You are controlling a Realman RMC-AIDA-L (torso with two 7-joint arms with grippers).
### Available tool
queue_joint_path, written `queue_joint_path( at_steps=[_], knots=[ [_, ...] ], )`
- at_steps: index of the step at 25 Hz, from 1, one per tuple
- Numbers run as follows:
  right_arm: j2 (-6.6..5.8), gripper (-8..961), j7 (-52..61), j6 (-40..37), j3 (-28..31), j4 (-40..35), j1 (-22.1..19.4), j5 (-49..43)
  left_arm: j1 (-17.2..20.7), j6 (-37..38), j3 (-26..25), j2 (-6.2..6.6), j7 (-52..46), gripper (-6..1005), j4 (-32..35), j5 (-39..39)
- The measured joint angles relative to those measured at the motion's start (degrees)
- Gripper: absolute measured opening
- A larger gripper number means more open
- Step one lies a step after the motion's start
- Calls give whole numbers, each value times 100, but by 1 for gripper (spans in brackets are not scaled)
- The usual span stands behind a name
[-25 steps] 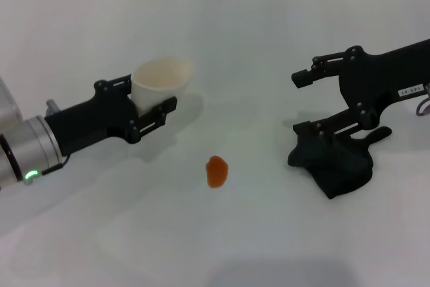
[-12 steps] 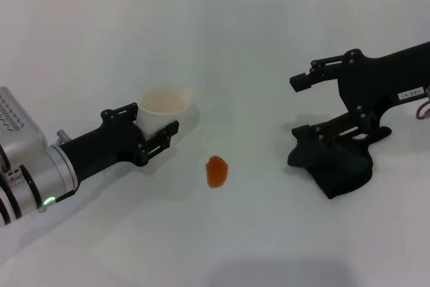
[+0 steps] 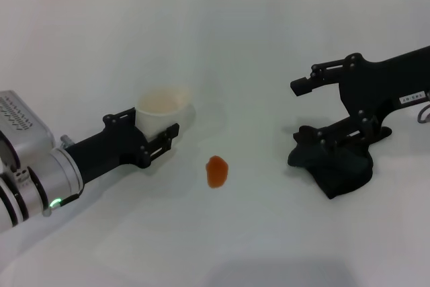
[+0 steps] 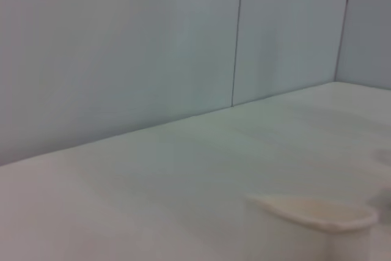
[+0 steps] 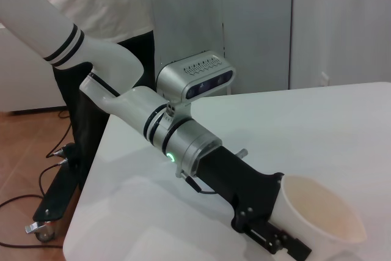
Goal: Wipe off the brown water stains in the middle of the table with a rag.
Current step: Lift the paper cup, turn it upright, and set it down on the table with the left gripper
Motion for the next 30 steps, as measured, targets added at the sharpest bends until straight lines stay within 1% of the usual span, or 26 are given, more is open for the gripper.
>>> queue_joint_path(
  at_steps=[6, 19, 22, 26, 30],
  knots=[
    [-6, 834, -8, 3, 0, 26, -16, -3, 60, 20, -14, -1, -15, 534, -41, -46],
    [0, 823, -7, 1, -3, 27, -15, -12, 156, -6, 10, 5, -47, 819, -53, -90],
    [0, 820, -6, 1, -8, 38, -8, -14, 278, 111, 6, 7, -27, 893, -35, -93],
    [0, 817, -6, 1, -34, 35, -7, -17, 558, 517, -23, 17, -6, 893, 116, -108],
    [-4, 814, 17, 3, -63, 30, -11, -42, 958, 904, -22, 38, -33, 893, 417, -130]
  ],
)
